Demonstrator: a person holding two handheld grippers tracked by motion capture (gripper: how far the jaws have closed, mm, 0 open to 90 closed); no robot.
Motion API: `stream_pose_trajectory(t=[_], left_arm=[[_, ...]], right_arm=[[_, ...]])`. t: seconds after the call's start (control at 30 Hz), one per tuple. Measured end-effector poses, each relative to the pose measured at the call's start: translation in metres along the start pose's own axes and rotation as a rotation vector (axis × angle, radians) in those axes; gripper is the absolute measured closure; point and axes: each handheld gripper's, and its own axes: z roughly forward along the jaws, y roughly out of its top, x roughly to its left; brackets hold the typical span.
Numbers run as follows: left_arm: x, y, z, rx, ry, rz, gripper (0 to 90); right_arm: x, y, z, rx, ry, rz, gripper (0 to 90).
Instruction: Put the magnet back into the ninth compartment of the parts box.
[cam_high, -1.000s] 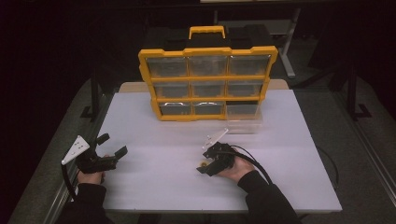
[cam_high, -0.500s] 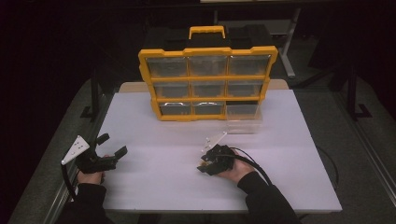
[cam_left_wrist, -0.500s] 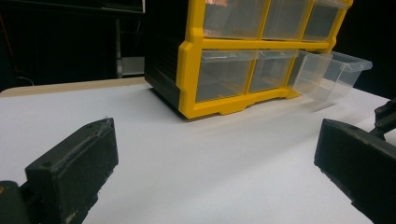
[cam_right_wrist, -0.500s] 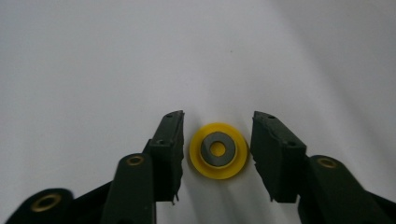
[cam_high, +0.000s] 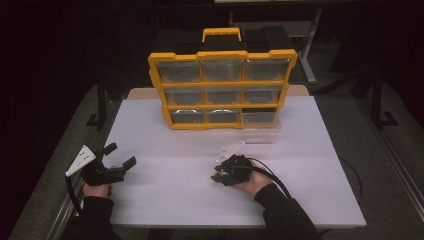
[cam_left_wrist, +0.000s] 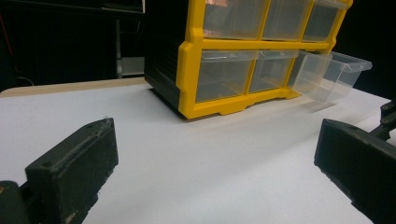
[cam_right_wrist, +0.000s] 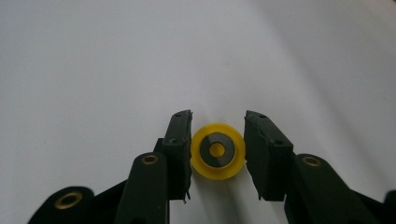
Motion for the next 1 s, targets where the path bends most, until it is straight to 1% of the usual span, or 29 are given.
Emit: stream_pose_trajectory(t=[0.13, 0.2, 0.43, 0.5, 0.57, 0.7, 0.77, 0.9, 1.0], left_arm=[[0.000, 0.000, 0.000, -0.002, 0.000, 0.000, 0.0], [0.000, 0.000, 0.000, -0.001, 0.001, -0.001, 0.0], [0.000, 0.000, 0.000, -0.005, 0.001, 0.000, 0.0], [0.000, 0.000, 0.000, -0.006, 0.001, 0.000, 0.0], [0.000, 0.000, 0.000, -0.003, 0.001, 0.002, 0.0], [0.000, 0.000, 0.000, -0.001, 0.001, 0.002, 0.0], [0.000, 0.000, 0.000, -0.002, 0.001, 0.001, 0.0], [0.000, 0.000, -0.001, -0.010, 0.003, -0.006, 0.0], [0.000, 0.000, -0.001, -0.010, 0.002, -0.003, 0.0]], right_arm=[[-0.002, 0.000, -0.003, -0.010, 0.006, 0.027, 61.3], [-0.003, 0.001, -0.005, -0.011, 0.001, 0.029, 61.3], [-0.006, 0.002, -0.018, -0.038, 0.024, 0.059, 61.3], [-0.007, 0.002, -0.019, -0.039, 0.021, 0.058, 61.3], [-0.008, 0.002, -0.023, -0.042, 0.024, 0.066, 61.3], [-0.010, 0.001, -0.026, -0.045, 0.028, 0.076, 61.3], [-0.011, 0.001, -0.029, -0.058, 0.031, 0.088, 61.3], [-0.013, 0.003, -0.032, -0.058, 0.039, 0.090, 61.3], [-0.014, 0.005, -0.035, -0.060, 0.037, 0.088, 61.3]])
